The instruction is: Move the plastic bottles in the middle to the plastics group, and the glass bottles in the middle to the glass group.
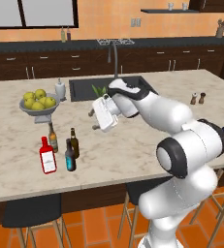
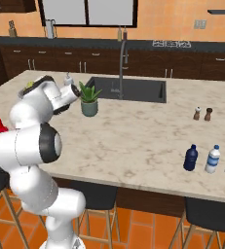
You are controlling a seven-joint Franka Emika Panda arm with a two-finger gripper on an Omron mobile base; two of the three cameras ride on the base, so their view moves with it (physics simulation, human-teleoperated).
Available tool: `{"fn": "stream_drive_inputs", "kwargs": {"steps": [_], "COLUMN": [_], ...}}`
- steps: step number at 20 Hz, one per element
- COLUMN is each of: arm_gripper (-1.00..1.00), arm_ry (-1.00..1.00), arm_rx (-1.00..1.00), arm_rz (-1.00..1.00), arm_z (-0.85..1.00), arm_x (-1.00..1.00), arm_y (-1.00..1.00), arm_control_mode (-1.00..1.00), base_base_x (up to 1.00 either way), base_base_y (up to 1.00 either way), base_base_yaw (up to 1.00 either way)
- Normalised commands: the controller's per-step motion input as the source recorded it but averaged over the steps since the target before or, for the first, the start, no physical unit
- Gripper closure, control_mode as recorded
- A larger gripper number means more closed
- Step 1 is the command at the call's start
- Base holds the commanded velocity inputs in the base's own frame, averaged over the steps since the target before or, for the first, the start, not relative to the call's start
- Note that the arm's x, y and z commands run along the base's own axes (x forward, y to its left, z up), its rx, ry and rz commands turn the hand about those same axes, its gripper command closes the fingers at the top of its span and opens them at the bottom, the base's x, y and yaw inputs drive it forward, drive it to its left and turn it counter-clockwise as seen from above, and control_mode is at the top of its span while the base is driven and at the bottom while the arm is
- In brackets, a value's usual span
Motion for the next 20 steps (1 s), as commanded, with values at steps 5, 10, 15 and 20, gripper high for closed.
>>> {"fn": "stream_drive_inputs", "kwargs": {"steps": [5,10,15,20], "arm_gripper": [-1.00,-1.00,-1.00,-1.00], "arm_ry": [0.05,0.11,0.12,0.14], "arm_rx": [0.00,0.00,0.00,0.00], "arm_rz": [-0.27,-0.36,-0.34,-0.34], "arm_z": [0.32,0.20,0.08,0.11], "arm_x": [-0.54,-0.47,-0.57,-0.66], "arm_y": [-0.77,-0.69,-0.68,-0.57], "arm_control_mode": [-1.00,-1.00,-1.00,-1.00], "base_base_x": [0.00,0.00,0.00,0.00], "base_base_y": [0.00,0.00,0.00,0.00], "base_base_yaw": [0.00,0.00,0.00,0.00]}}
